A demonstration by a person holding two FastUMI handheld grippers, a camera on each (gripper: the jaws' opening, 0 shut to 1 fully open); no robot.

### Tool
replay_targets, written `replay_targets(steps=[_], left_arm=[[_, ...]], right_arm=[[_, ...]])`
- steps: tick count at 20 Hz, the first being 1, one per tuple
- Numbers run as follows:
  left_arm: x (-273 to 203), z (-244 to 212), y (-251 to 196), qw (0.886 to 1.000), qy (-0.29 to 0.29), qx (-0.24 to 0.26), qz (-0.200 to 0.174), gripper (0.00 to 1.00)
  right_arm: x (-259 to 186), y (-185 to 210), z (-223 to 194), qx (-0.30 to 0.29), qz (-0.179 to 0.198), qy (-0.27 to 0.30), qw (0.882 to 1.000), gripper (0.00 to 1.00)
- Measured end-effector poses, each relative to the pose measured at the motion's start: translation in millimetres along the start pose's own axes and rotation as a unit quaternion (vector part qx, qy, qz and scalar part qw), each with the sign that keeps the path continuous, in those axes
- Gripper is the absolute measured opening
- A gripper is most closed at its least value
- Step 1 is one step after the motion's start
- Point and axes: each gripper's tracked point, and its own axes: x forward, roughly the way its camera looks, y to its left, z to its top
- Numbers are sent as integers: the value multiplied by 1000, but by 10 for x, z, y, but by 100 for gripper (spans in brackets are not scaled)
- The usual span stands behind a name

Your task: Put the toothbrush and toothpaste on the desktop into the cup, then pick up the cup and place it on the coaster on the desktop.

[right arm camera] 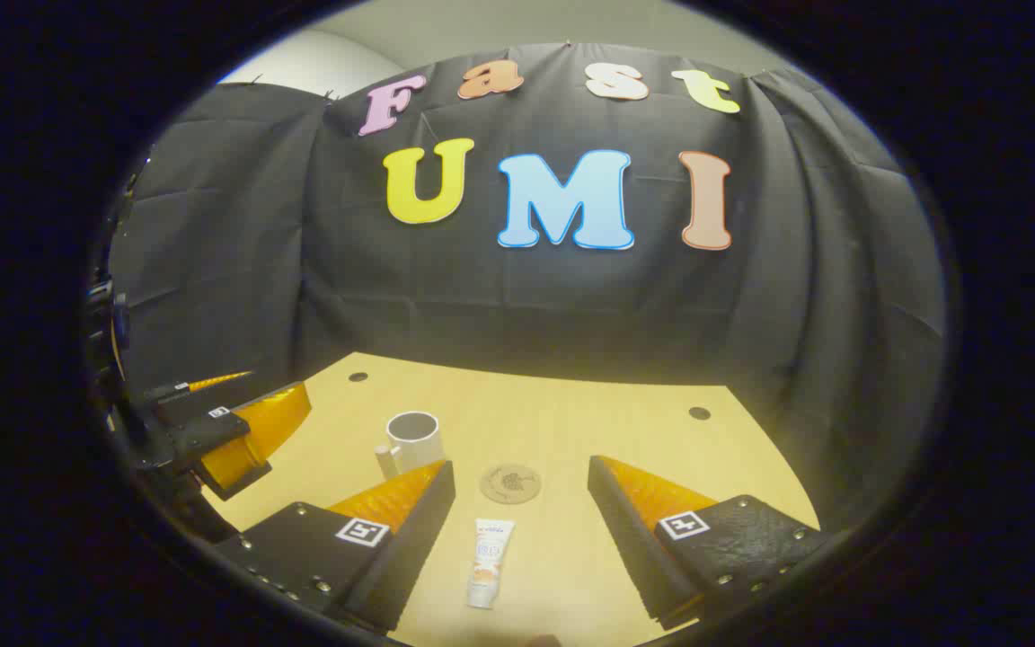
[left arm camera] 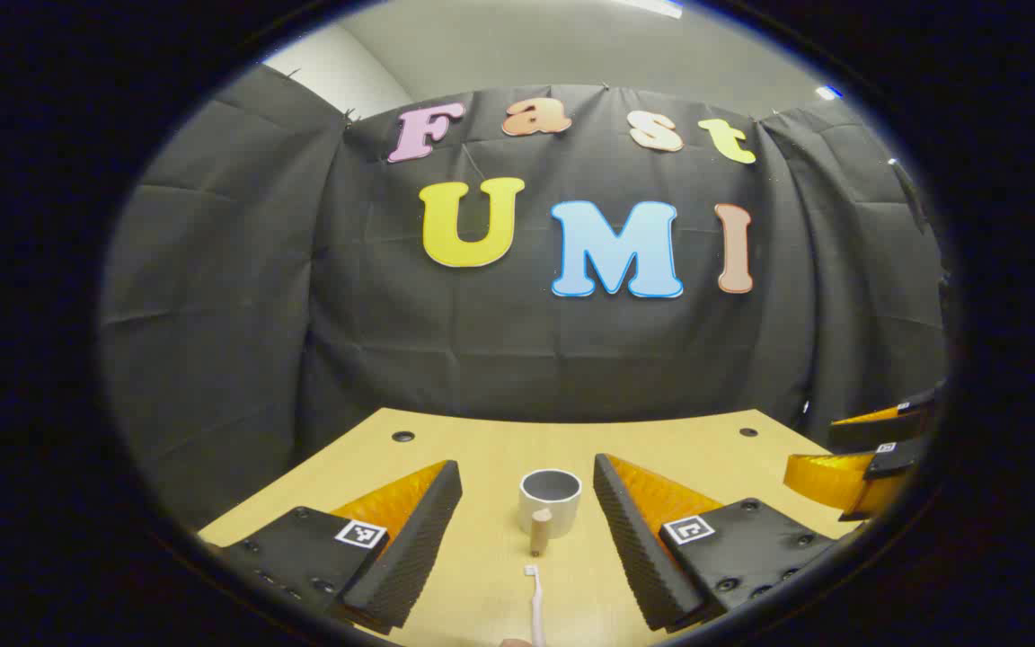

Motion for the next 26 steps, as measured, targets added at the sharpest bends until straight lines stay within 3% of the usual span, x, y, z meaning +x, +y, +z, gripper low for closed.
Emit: replay_targets(steps=[5,8,9,11,12,14,17,25,26], left_arm=[[259,-102,-141,999,26,4,-37,100],[395,-110,-178,998,30,13,-57,96],[424,-127,-195,997,31,13,-63,96],[474,-171,-222,996,42,11,-72,100],[481,-188,-218,996,45,10,-74,96],[516,-259,-220,996,54,6,-77,100],[553,-407,-255,993,73,-5,-89,96],[544,-1305,-171,971,223,-31,-80,100],[545,-1416,-149,967,242,-28,-77,96]], right_arm=[[158,-83,-119,8,-23,42,999,93],[246,9,-152,15,-20,52,998,94],[266,19,-163,11,-21,56,998,89],[302,47,-202,12,-22,66,997,93],[312,90,-224,15,-19,69,997,94],[347,131,-275,16,-15,79,997,94],[396,206,-362,21,-6,97,995,94],[509,337,-856,12,-4,189,982,94],[503,360,-932,12,-3,201,980,94]])
